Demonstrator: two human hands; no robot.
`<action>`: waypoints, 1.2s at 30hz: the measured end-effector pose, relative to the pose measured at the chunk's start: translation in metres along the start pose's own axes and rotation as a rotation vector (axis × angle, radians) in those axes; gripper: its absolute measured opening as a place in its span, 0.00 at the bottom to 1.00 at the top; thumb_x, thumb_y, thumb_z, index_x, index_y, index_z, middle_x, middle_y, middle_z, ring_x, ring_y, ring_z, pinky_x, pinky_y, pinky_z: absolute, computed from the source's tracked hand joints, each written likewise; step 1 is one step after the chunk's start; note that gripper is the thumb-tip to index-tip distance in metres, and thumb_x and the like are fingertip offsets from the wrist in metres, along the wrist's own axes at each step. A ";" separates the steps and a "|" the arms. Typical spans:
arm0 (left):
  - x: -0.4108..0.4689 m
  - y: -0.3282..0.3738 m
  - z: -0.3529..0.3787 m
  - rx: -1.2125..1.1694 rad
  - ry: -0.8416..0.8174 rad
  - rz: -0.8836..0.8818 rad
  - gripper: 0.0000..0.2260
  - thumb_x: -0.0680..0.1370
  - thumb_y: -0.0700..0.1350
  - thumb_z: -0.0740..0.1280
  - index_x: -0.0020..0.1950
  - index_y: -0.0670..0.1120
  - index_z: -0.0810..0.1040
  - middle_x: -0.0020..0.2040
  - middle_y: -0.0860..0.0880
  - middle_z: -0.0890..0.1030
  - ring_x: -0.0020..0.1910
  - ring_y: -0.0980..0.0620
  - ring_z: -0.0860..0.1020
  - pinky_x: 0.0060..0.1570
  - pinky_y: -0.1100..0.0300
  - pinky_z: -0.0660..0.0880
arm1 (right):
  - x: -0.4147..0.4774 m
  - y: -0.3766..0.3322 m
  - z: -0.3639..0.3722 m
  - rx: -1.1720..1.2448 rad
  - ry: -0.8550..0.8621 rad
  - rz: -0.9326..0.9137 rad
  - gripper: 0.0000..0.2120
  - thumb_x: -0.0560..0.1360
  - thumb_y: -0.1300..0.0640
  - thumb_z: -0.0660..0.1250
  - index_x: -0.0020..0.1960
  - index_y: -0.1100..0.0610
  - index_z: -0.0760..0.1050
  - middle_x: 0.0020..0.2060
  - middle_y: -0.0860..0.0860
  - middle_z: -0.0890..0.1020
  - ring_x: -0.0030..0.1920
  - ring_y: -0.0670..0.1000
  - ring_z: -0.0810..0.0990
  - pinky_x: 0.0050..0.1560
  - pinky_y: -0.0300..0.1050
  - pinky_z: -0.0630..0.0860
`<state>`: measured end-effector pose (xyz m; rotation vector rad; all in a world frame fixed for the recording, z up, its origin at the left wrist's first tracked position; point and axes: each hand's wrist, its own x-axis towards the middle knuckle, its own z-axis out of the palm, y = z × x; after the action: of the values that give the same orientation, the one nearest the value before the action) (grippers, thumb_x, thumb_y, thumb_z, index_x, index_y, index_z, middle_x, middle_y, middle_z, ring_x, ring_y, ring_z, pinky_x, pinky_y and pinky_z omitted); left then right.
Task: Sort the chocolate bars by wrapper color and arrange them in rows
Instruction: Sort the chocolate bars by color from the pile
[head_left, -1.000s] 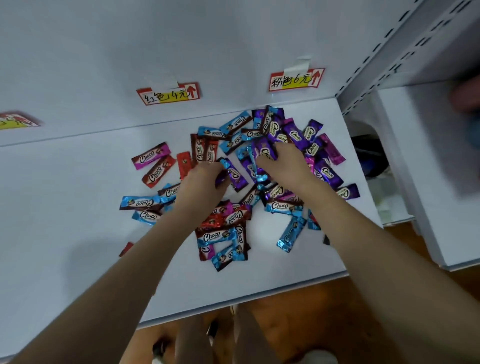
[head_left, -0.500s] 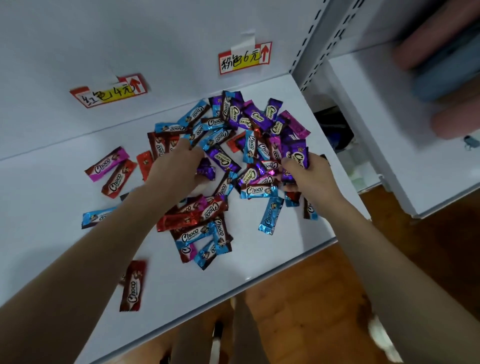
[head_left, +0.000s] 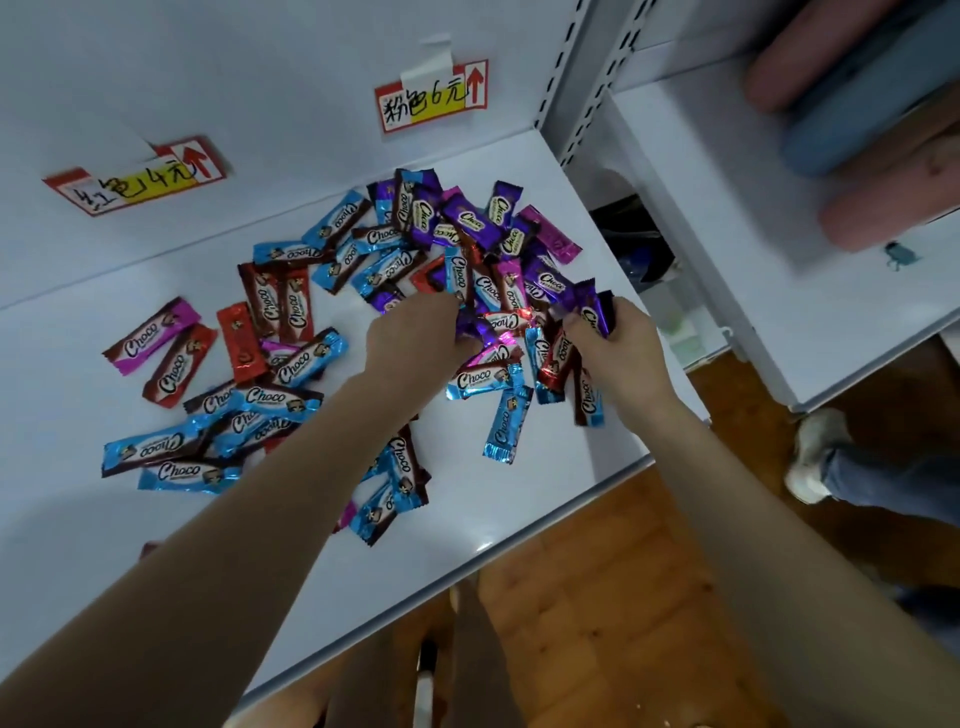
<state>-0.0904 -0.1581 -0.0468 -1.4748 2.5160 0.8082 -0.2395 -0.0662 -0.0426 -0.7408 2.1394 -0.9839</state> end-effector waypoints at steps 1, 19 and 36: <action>0.000 0.000 0.000 -0.003 -0.010 -0.017 0.12 0.78 0.52 0.63 0.52 0.44 0.73 0.45 0.48 0.72 0.44 0.51 0.69 0.42 0.58 0.64 | 0.001 0.001 -0.002 -0.024 -0.001 -0.012 0.08 0.76 0.55 0.64 0.45 0.60 0.70 0.37 0.49 0.77 0.38 0.47 0.77 0.35 0.39 0.72; -0.024 -0.041 -0.014 -0.494 0.244 -0.366 0.09 0.78 0.45 0.65 0.52 0.44 0.67 0.36 0.52 0.69 0.32 0.57 0.68 0.27 0.67 0.63 | 0.037 -0.018 0.016 -0.520 -0.070 -0.252 0.11 0.73 0.50 0.68 0.41 0.58 0.73 0.37 0.54 0.77 0.39 0.54 0.76 0.31 0.43 0.66; 0.001 -0.015 -0.016 -0.246 0.108 -0.410 0.15 0.74 0.46 0.70 0.53 0.39 0.69 0.42 0.45 0.72 0.44 0.43 0.73 0.44 0.51 0.73 | 0.022 0.013 -0.035 -0.016 0.019 0.017 0.09 0.77 0.60 0.61 0.51 0.67 0.73 0.36 0.53 0.78 0.35 0.49 0.77 0.36 0.47 0.76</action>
<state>-0.0754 -0.1727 -0.0392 -2.0701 2.1190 1.0076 -0.2825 -0.0596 -0.0433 -0.7221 2.1691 -0.9697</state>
